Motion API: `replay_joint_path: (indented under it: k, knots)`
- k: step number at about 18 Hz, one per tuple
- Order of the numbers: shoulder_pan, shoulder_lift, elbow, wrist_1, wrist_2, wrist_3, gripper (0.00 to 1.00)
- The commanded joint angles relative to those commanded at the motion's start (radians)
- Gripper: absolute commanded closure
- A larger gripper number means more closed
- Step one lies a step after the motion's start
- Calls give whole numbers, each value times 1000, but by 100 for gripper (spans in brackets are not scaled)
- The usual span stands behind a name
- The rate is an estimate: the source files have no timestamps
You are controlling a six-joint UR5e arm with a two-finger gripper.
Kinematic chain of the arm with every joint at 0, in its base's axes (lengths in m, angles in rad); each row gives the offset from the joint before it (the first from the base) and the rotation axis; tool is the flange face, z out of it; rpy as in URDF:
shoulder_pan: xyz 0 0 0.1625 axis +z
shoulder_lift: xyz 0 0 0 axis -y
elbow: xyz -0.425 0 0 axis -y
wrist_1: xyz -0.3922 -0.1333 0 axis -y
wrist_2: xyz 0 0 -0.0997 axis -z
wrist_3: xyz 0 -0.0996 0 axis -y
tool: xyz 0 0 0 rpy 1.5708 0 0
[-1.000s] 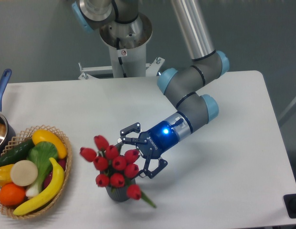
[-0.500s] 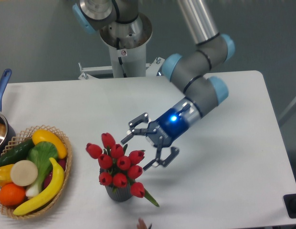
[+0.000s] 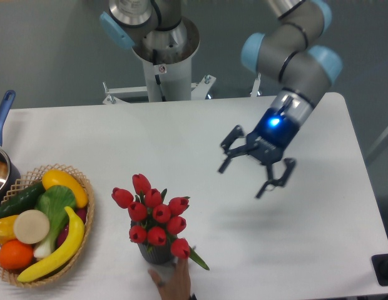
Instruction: Insert the flowers into the vase
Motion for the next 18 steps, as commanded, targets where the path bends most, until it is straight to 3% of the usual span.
replay_joint_path:
  k: [2,9,13,18]
  knots:
    - [23,57,-2,-2,58,-9,0]
    - [90,163,29,-8,547,3,0]
    - [149,201,15,-20,644,63,0]
    - [219,240,46,-161,738,282,0]
